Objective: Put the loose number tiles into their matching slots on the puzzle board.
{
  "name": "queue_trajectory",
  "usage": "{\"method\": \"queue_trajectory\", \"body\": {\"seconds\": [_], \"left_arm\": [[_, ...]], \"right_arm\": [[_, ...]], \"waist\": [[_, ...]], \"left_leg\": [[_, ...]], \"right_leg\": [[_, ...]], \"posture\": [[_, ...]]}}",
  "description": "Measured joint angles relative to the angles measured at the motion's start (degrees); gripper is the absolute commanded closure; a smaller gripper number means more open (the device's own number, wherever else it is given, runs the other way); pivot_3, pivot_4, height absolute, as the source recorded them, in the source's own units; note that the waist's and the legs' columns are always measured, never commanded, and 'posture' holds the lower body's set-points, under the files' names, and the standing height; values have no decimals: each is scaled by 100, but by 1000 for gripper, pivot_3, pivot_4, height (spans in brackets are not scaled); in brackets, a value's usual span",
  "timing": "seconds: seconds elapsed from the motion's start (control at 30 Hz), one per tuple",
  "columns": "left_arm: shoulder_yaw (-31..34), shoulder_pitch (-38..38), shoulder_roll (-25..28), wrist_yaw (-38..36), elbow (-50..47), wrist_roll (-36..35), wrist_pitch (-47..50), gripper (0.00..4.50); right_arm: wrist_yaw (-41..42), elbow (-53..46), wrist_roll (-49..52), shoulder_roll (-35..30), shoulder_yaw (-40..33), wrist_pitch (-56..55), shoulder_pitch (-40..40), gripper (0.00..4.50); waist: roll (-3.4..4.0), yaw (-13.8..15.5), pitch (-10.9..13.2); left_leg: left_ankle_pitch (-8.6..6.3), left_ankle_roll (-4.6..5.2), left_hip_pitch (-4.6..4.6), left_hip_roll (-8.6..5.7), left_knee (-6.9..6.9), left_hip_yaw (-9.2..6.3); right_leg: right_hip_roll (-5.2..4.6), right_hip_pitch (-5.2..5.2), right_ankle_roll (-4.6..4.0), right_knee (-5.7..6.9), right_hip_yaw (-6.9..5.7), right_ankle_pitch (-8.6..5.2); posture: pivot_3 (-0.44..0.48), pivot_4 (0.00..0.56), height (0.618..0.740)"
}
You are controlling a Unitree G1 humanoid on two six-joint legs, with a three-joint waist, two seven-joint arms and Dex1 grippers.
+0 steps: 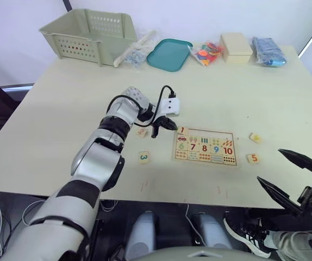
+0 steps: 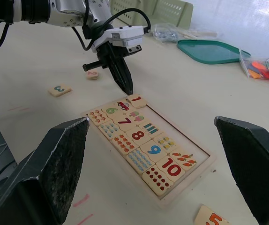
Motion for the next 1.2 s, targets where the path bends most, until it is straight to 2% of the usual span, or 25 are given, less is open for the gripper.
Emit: {"method": "queue_trajectory", "body": {"seconds": [1.2], "left_arm": [[-43,191,50,-280,-449,-14,159,4463]], "right_arm": [[-4,0,-18,28,45,-6,0,0]], "waist": [[0,0,0]], "left_leg": [[0,0,0,0,0,0]], "right_leg": [[0,0,0,0,0,0]], "posture": [[0,150,740]]}}
